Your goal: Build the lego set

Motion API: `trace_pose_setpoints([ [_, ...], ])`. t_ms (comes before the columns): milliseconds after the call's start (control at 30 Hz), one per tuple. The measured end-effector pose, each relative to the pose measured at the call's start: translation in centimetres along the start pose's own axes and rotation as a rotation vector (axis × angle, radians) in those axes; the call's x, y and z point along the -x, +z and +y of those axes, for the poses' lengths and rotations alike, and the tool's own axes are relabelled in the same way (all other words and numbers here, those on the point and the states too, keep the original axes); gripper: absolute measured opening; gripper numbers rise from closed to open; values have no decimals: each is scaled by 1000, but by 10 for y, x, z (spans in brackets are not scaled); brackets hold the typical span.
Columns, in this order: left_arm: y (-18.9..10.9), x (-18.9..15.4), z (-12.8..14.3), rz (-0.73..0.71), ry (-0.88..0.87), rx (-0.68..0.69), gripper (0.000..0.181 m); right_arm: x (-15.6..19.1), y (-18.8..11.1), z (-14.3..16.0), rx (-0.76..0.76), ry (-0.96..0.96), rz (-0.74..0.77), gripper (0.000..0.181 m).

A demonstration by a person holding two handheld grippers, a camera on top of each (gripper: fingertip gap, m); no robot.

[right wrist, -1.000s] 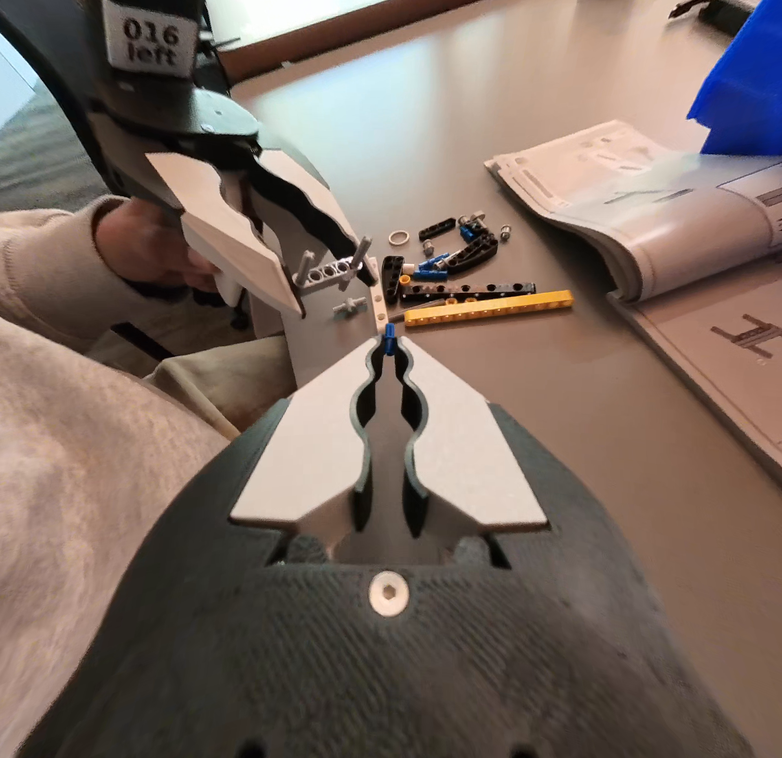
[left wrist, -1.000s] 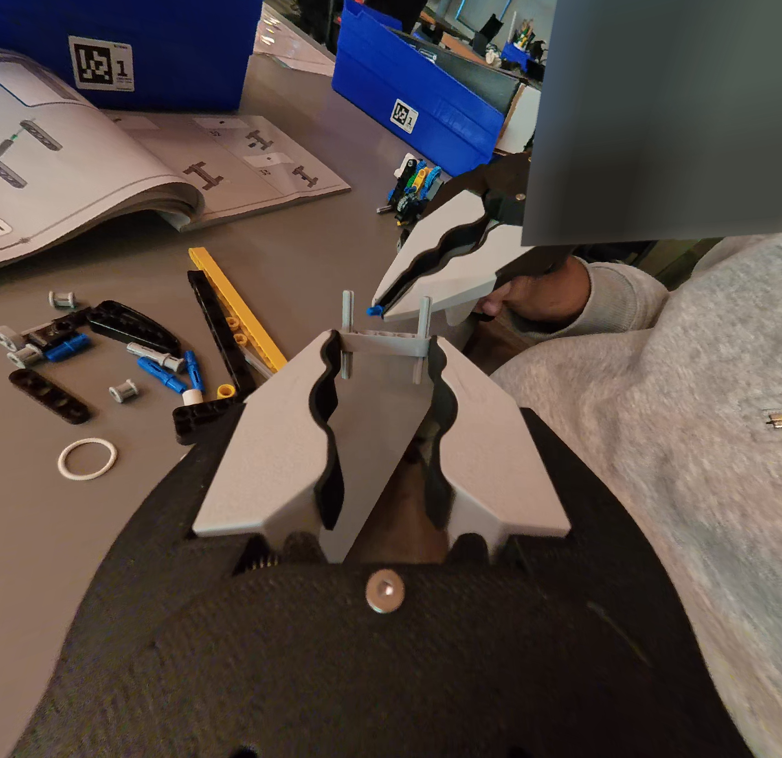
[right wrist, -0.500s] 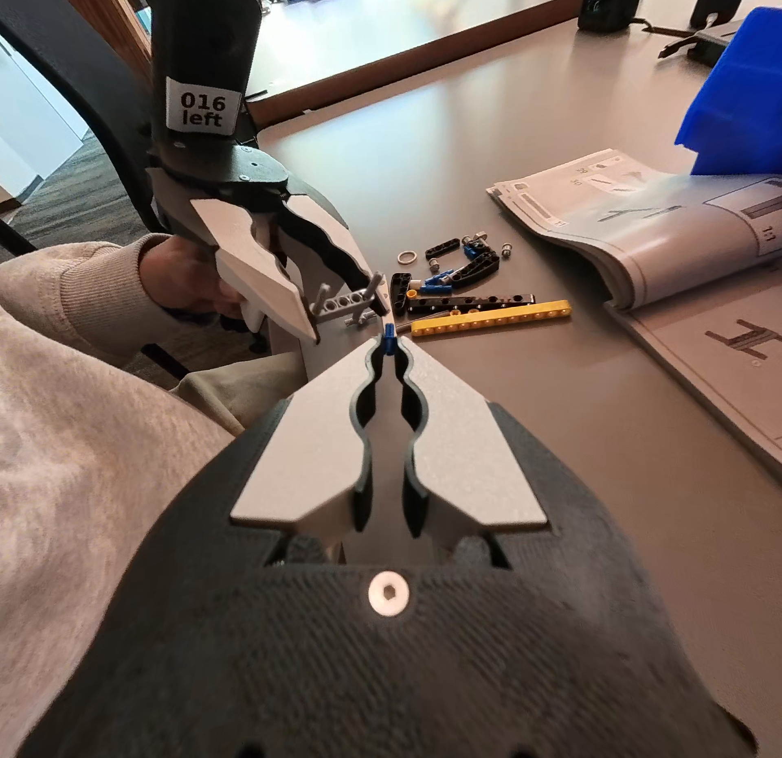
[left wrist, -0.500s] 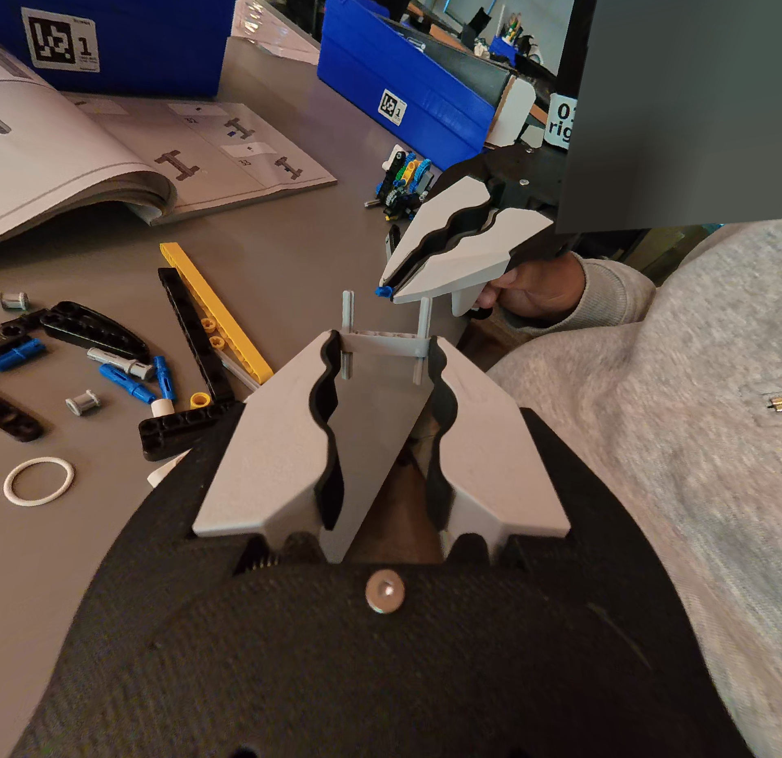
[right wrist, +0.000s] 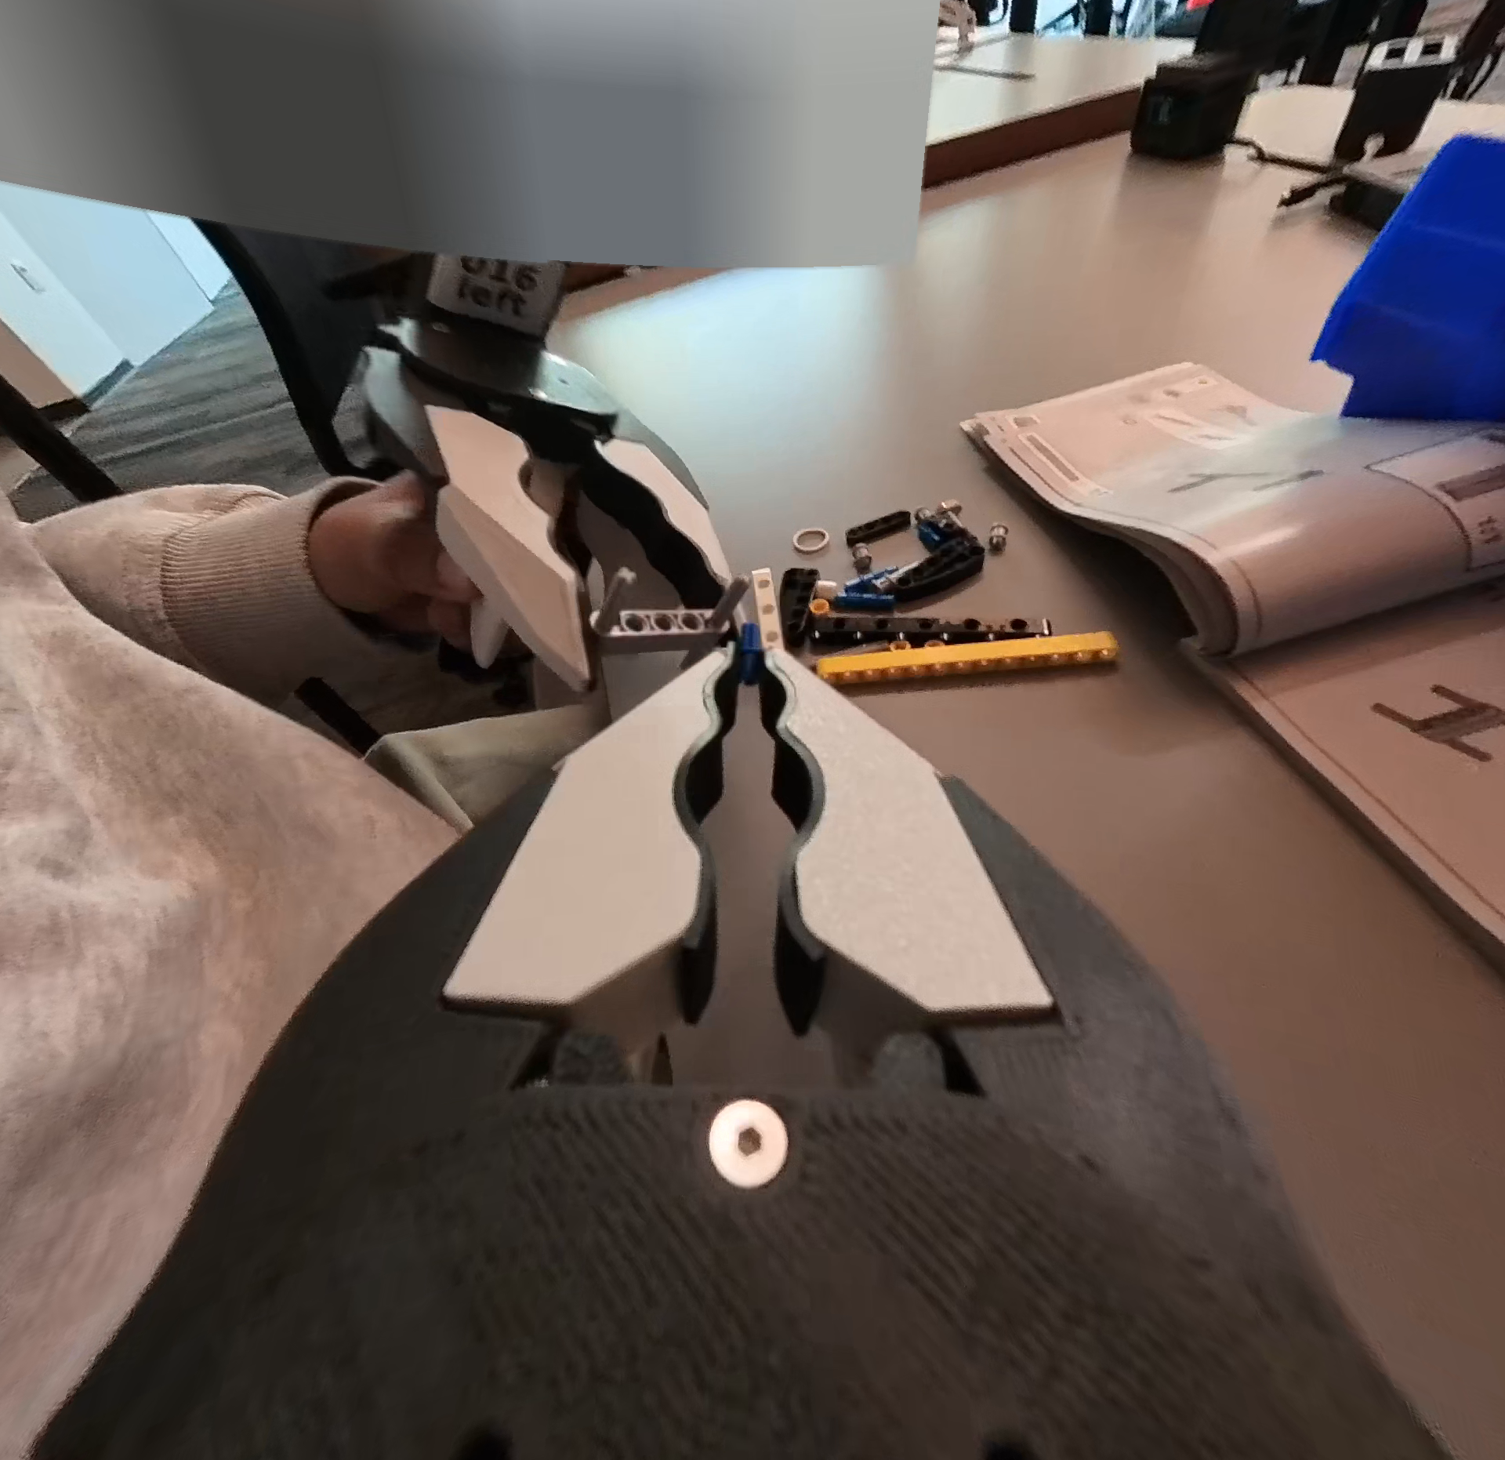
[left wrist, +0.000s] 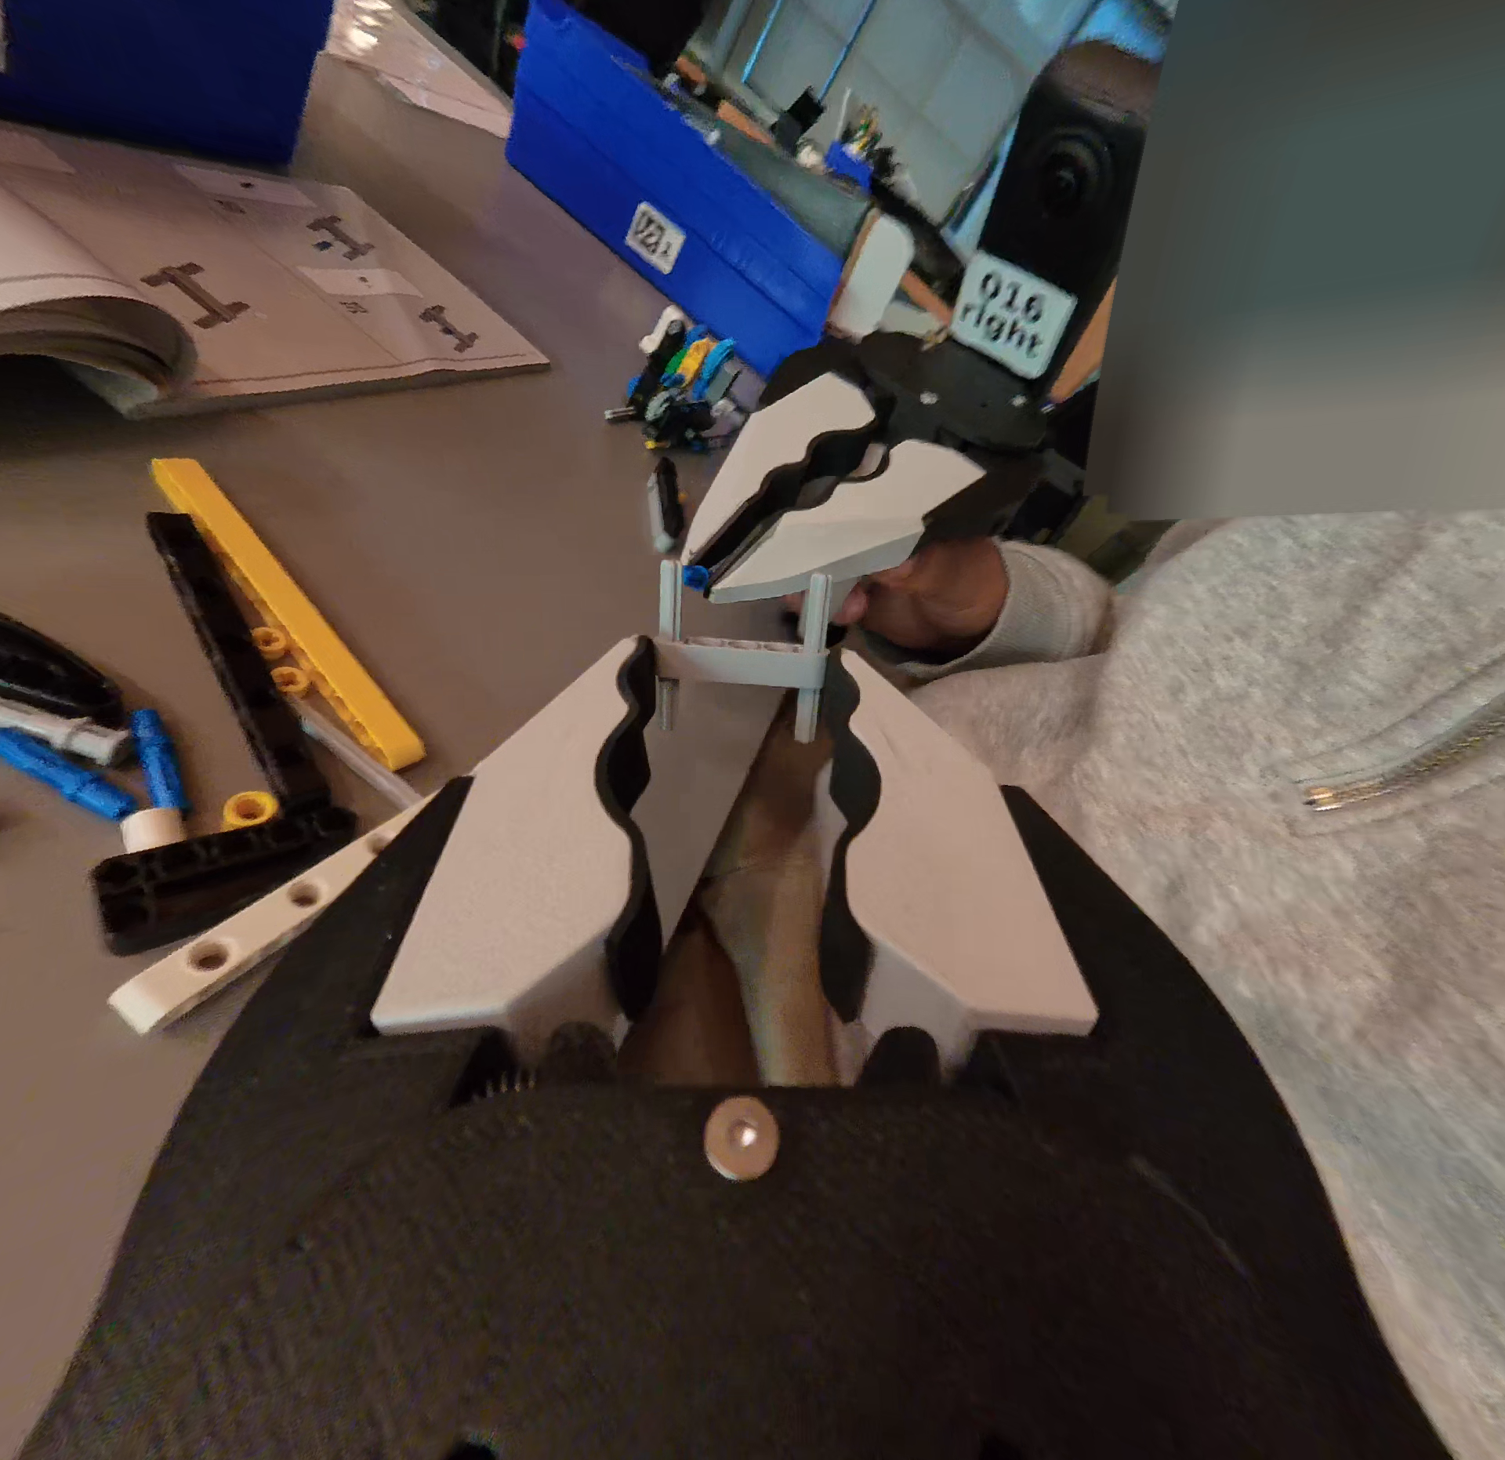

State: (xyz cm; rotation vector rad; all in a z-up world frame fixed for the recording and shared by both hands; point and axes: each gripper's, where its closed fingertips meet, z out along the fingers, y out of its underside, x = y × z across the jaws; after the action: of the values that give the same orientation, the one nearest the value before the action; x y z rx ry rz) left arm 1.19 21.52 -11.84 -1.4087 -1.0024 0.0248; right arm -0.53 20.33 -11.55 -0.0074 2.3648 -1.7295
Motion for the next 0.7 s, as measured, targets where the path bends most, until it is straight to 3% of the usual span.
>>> trace_pose_setpoints([
  [200, -7, -13, -18, 157, -131, -130, 39, 9, -2, -8, -52, -19, -44, 2],
  [700, -8, -22, -22, 218, -153, -151, 39, 15, -1, -12, -81, -21, -61, 2],
])
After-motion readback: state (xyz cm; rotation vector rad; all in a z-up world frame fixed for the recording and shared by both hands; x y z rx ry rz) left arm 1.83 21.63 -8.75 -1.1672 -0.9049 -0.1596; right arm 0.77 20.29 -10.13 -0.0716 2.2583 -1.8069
